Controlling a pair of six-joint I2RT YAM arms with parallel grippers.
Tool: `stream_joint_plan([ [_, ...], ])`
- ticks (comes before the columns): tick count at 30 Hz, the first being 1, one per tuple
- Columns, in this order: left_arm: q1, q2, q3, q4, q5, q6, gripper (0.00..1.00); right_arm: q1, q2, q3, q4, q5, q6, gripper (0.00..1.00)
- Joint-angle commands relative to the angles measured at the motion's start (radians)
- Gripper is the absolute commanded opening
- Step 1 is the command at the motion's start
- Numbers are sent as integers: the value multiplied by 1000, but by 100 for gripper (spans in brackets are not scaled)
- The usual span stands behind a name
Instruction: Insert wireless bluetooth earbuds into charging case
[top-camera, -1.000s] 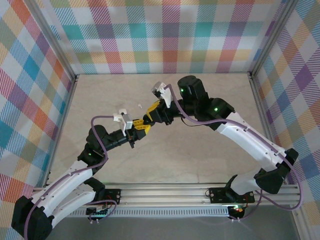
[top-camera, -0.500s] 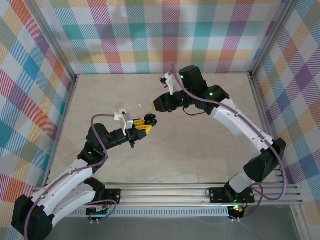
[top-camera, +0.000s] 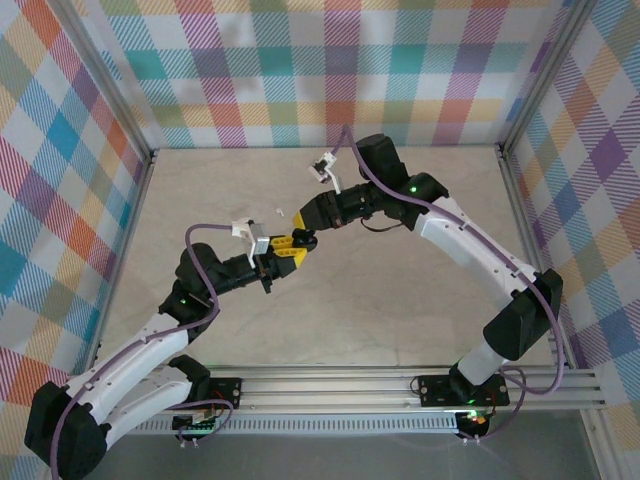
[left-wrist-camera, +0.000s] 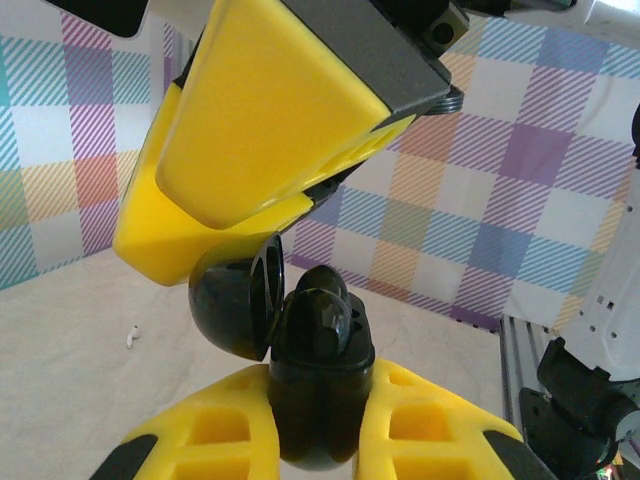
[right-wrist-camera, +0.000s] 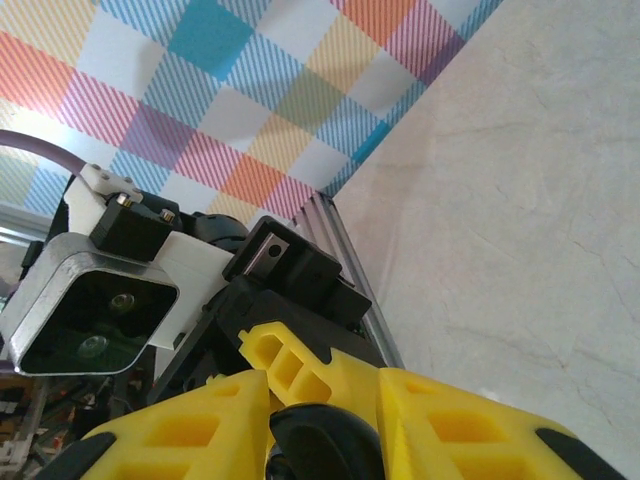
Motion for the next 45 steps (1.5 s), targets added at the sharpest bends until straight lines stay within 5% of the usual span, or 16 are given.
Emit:
stream_joint_plan([
  [1,-6,-20,14,34,-44,-13,0,15,8,-18,15,-123,21,33],
  [24,-6,-30,9,-32,-127,-59,0,1,-121,-89,100,-132,11,33],
  [34,-6,-34,114,-202,-145,-194,0,-93,-228,-370,541,20,186,40],
  [45,-6,-19,125,-153,-162,-365,0,-98,-291,-484,576,96,195,48],
])
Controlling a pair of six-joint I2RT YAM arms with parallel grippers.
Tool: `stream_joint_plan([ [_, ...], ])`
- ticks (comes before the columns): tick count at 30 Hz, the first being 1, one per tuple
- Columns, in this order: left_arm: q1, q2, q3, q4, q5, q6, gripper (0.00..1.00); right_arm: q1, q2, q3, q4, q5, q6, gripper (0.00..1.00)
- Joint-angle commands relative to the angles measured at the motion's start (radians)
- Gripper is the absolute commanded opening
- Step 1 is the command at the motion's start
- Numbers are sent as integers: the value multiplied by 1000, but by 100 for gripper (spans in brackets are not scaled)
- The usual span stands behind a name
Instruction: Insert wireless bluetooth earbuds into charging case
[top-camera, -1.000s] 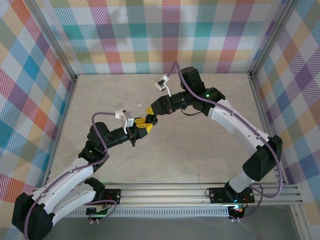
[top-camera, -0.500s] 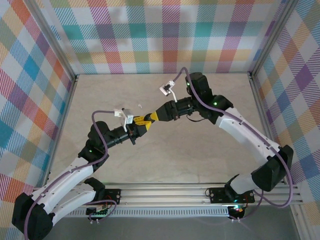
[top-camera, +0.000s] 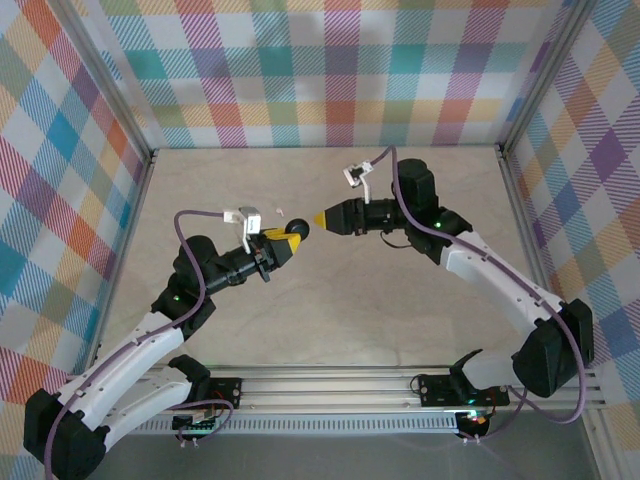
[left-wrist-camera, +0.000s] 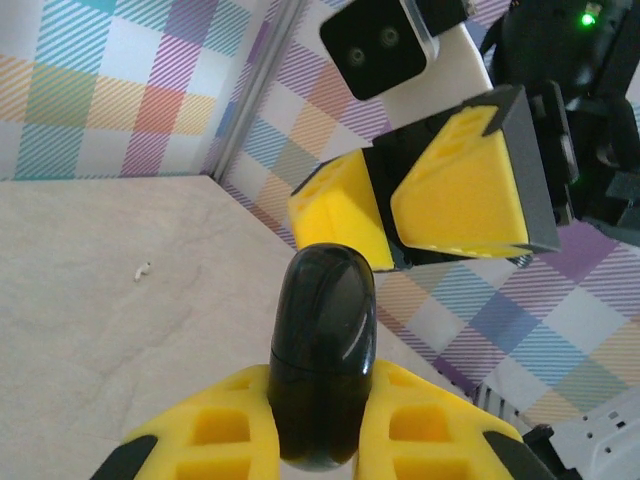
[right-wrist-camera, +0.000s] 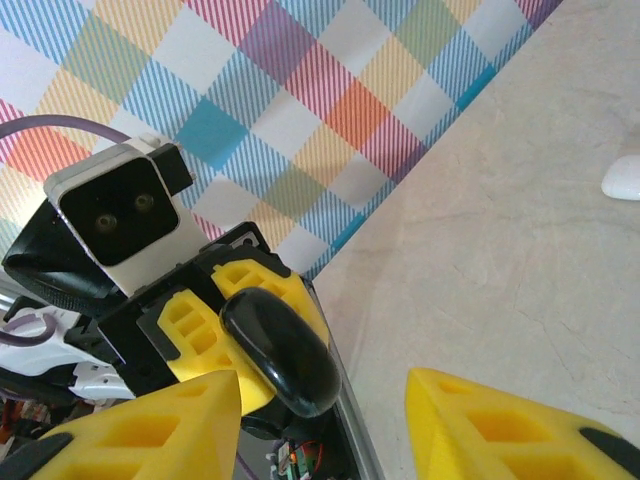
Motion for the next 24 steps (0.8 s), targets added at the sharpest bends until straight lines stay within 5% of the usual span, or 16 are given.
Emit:
stream_joint_plan([
  [1,-5,7,44,46,1,-68,0,0,-40,-32,60,31,31,48],
  [17,-5,77,54,211,95,-193,0,1,9,-70,209,-107,170,53],
  [24,-5,118,53,286,131,-245,0,14,57,-56,291,-176,201,40],
])
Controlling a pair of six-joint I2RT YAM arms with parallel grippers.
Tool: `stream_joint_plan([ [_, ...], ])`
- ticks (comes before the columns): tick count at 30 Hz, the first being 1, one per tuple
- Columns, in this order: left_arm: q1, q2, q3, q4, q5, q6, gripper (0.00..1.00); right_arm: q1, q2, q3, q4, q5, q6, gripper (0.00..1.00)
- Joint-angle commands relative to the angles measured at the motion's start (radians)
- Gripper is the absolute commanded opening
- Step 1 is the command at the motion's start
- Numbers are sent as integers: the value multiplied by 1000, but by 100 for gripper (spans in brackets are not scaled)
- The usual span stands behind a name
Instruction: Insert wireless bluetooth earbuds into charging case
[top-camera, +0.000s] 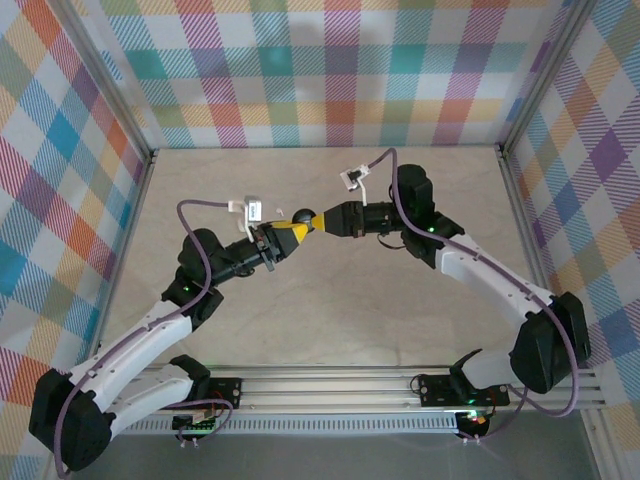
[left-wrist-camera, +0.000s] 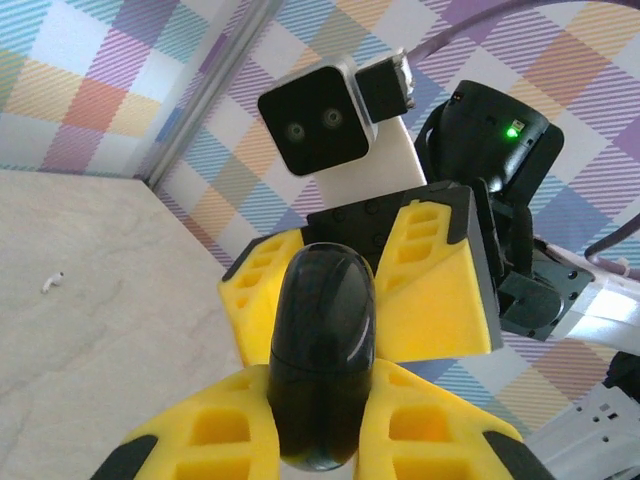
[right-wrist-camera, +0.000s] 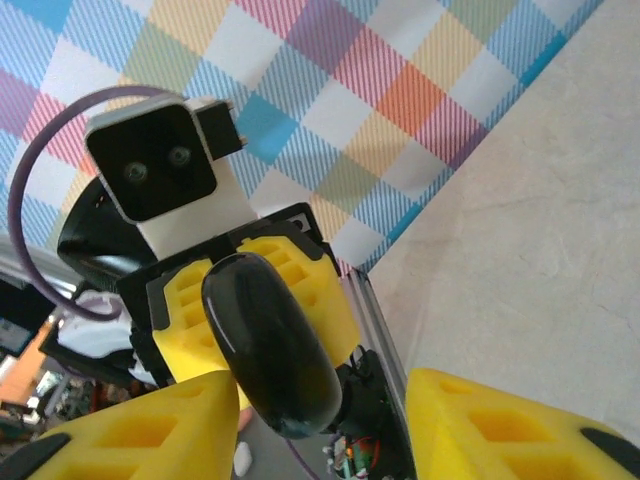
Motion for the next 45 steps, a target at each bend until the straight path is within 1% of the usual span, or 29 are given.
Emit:
stream_joint_plan([
  [1,-5,11,36,91,67,-32,0,9,19,15,68,-47,22,34],
  [2,-5,15,39,92,79,-33,0,9,20,17,66,-45,21,29],
  [8,-5,23,45,76,107,-35,0,9,37,21,102,-77,28,11],
  [10,-5,23,45,60,102,-27,0,8,45,23,117,-94,40,8],
  [13,-5,22,51,24,80,-4,0,9,45,25,109,-94,34,5],
  [14,-5,21,59,-12,64,10,6,9,42,25,94,-83,25,4],
  [16,-5,16,86,-123,20,50,26,8,35,32,27,-47,-5,2],
  [20,-5,-12,120,-292,-57,140,63,-8,33,61,-174,50,-88,0],
  [22,-5,-32,132,-381,-124,175,77,-35,44,65,-228,49,-107,0],
  [25,-5,-61,144,-497,-217,225,97,-106,81,53,-278,16,-115,0],
  [26,-5,-71,145,-532,-246,237,100,-134,97,48,-302,3,-123,0],
  [29,-5,-91,140,-606,-318,258,100,-217,148,46,-409,-11,-187,0],
  [32,-4,-112,120,-644,-376,268,100,-294,227,36,-513,3,-338,1],
  [35,-4,-137,93,-646,-422,266,100,-401,329,17,-557,-30,-368,0],
  [37,-2,-148,84,-650,-442,267,100,-473,372,2,-582,-23,-411,0],
  [39,3,-152,88,-672,-458,265,100,-535,390,5,-668,86,-512,1],
  [41,14,-144,102,-707,-462,247,100,-592,400,11,-735,208,-542,1],
  [42,21,-135,113,-726,-456,236,100,-639,409,8,-740,236,-518,1],
  [45,44,-96,136,-753,-421,221,100,-722,445,17,-739,277,-490,2],
])
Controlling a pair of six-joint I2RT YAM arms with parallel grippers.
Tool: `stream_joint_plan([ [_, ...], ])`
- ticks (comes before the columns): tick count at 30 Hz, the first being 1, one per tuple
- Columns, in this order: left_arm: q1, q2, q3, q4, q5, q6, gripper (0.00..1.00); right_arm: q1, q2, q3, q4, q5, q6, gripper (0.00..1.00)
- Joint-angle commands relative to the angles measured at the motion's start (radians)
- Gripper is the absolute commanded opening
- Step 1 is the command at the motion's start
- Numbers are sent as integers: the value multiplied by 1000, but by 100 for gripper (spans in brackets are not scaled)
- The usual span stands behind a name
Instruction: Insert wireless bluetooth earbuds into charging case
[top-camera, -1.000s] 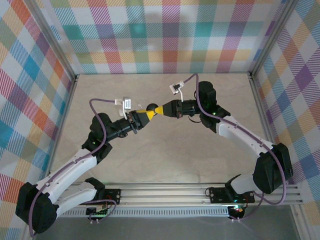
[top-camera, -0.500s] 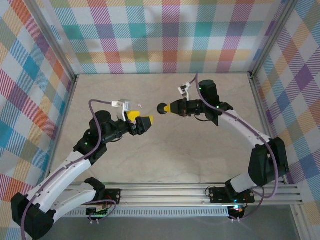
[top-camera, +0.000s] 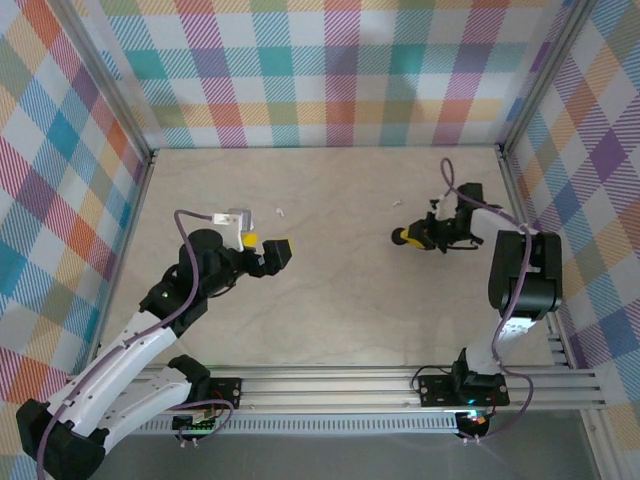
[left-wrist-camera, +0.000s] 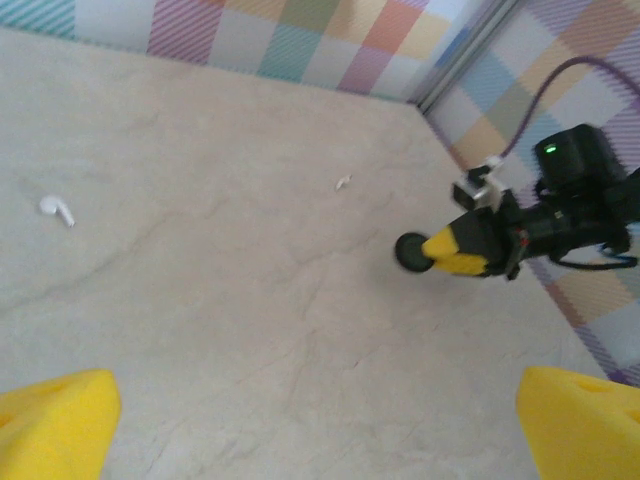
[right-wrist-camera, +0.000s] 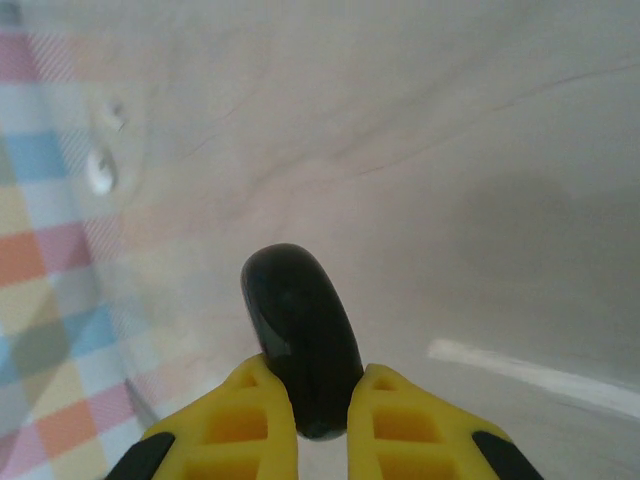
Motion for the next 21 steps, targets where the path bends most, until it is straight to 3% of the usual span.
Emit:
stream_joint_plan([
  [1,33,43,45,-57,18,-21,100,-65,33,18,-77,108,-44,2],
  [5,73,115,91,-109,63,-41,100,-91,84,56,-104,164,-71,2],
  [11,136,195,105,-180,32,-99,100,-92,144,53,-70,116,-23,10],
  [15,154,209,94,-203,-6,-84,100,-92,114,54,-100,196,-19,29],
  [19,169,239,106,-268,-155,-27,100,-92,19,28,-96,242,-10,40],
  [21,201,280,121,-266,-155,-14,100,-92,-20,29,-102,250,-3,42],
])
